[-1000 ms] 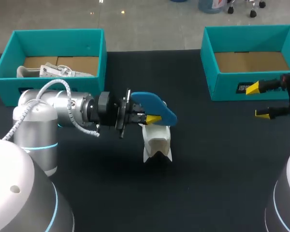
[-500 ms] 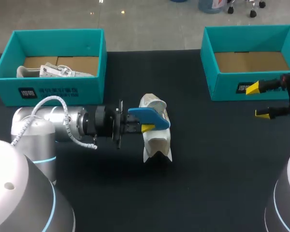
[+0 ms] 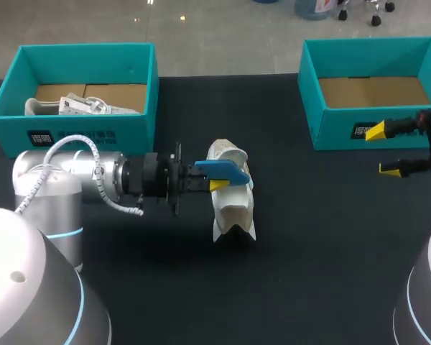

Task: Take the shoe out of the shoebox, open the shoe tongue, remove and reinsert the insole, then place the shoe into the shoebox

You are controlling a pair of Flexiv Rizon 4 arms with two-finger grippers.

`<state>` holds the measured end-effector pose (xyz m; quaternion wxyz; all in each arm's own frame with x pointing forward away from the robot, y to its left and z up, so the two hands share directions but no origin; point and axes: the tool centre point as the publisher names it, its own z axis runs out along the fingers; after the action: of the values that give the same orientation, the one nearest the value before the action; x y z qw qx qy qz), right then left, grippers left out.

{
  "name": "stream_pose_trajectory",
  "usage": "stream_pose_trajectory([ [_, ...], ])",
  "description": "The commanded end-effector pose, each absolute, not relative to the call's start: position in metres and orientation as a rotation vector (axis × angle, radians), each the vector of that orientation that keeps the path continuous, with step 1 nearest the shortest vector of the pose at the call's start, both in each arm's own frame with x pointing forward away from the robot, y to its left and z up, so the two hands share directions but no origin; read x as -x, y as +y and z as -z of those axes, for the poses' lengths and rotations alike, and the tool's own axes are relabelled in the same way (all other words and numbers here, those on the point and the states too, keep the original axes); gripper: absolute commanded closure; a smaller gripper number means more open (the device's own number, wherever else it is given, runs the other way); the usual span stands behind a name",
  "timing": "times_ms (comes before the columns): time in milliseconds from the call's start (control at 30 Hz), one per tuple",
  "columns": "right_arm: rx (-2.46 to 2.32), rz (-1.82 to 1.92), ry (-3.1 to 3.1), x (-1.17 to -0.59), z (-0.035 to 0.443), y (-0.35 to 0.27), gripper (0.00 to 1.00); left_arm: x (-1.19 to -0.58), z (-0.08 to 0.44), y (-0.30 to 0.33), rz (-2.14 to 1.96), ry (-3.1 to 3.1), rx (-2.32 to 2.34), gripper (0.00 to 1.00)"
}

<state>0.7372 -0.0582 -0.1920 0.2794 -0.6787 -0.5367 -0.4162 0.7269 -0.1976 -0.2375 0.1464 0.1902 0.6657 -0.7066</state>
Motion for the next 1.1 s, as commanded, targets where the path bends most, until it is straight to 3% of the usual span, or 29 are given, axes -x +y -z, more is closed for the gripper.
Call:
stream_pose_trajectory([
  [33, 1.826, 1.113, -1.440, -0.736, 0.191, -0.058, 0.00, -0.725, 0.236, -0.197, 2.028, 1.920, -0.546, 1.00],
  [1100, 1.826, 1.113, -1.440, -0.736, 0.191, -0.058, 0.00, -0.738, 0.268, -0.215, 1.926, 2.064, -0.539, 1.00],
])
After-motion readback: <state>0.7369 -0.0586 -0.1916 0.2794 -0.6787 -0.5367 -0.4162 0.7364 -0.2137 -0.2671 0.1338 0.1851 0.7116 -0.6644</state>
